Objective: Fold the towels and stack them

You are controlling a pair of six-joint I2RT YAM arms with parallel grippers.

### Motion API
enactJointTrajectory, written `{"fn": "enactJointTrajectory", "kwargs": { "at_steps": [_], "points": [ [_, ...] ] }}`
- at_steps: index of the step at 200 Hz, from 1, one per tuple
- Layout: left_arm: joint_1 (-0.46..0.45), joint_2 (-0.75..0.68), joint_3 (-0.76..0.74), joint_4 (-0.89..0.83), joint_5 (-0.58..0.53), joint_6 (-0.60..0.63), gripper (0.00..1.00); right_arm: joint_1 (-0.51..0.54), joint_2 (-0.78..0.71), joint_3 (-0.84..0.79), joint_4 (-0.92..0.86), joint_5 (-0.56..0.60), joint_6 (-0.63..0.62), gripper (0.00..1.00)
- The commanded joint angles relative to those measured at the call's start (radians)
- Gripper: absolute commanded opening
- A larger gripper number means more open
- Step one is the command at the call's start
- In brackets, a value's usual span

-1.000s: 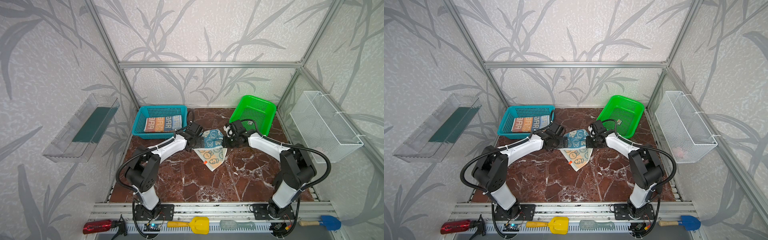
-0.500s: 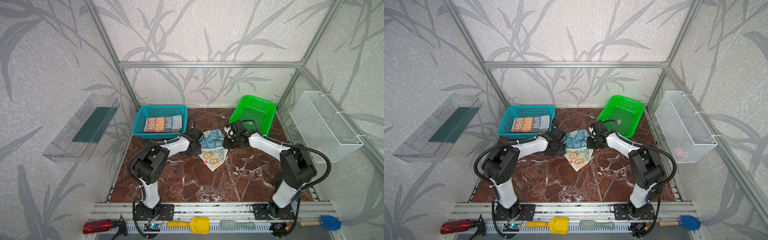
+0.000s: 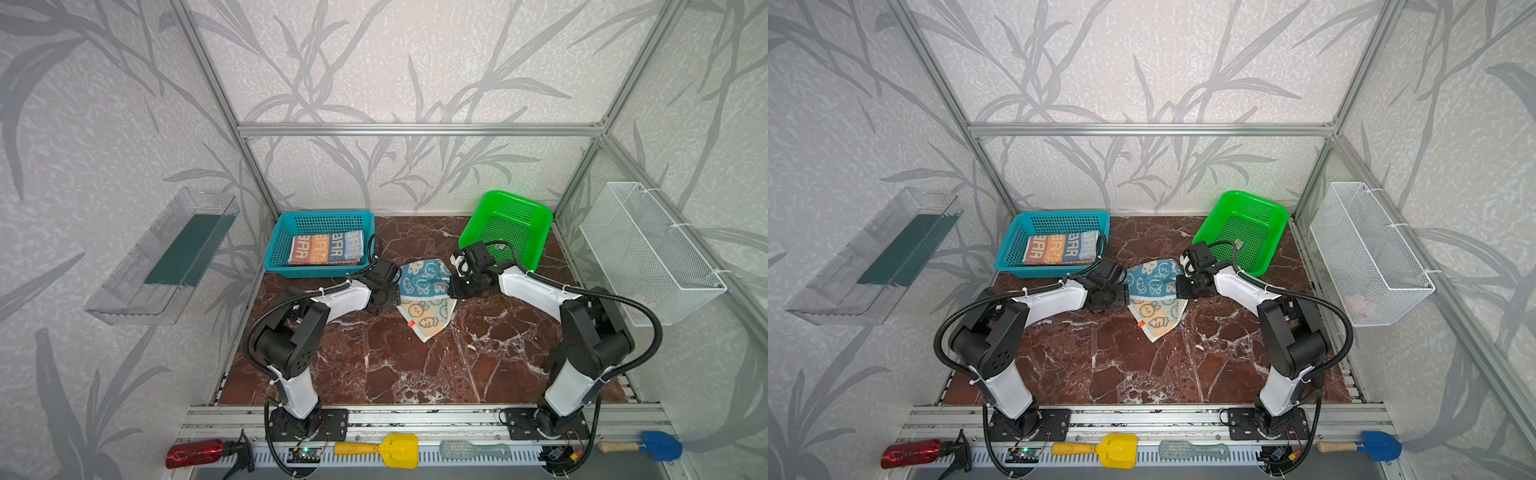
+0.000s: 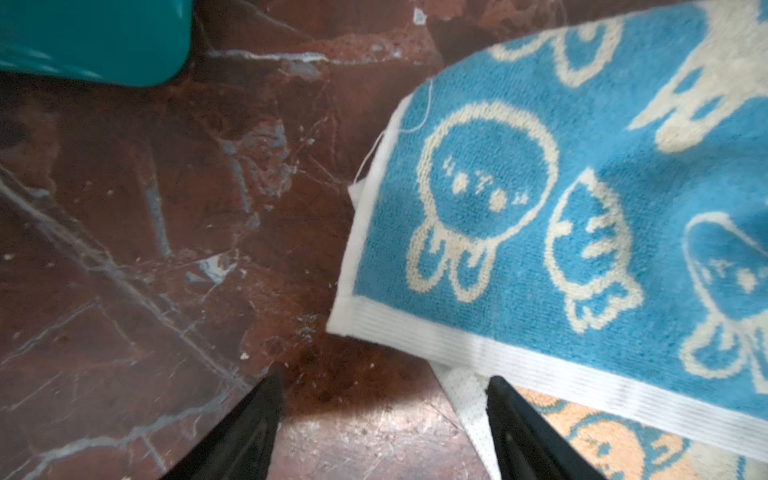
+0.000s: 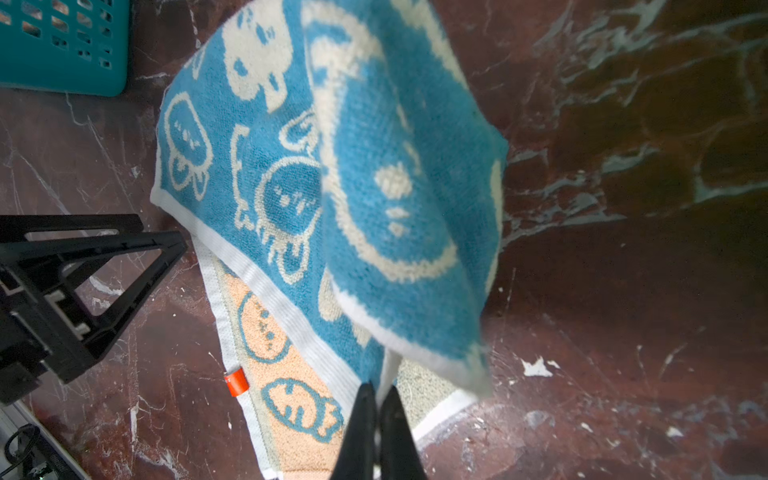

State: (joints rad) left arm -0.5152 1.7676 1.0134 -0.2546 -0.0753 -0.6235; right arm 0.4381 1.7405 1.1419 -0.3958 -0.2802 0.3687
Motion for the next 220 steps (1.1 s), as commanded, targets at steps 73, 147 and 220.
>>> {"fn": "enactJointTrajectory", "kwargs": {
  "at_steps": [73, 147, 220],
  "points": [
    [0.013, 0.073, -0.003, 0.103, 0.008, -0.035, 0.69, -0.018, -0.056, -0.019, -0.031, -0.006, -0.017, 0.00],
    [0.012, 0.098, -0.037, 0.146, 0.054, -0.051, 0.42, -0.022, -0.042, -0.004, -0.027, -0.015, -0.014, 0.00],
    [0.005, 0.068, -0.100, 0.165, 0.075, -0.061, 0.18, -0.021, -0.026, 0.004, -0.010, -0.028, -0.004, 0.00]
  ]
}}
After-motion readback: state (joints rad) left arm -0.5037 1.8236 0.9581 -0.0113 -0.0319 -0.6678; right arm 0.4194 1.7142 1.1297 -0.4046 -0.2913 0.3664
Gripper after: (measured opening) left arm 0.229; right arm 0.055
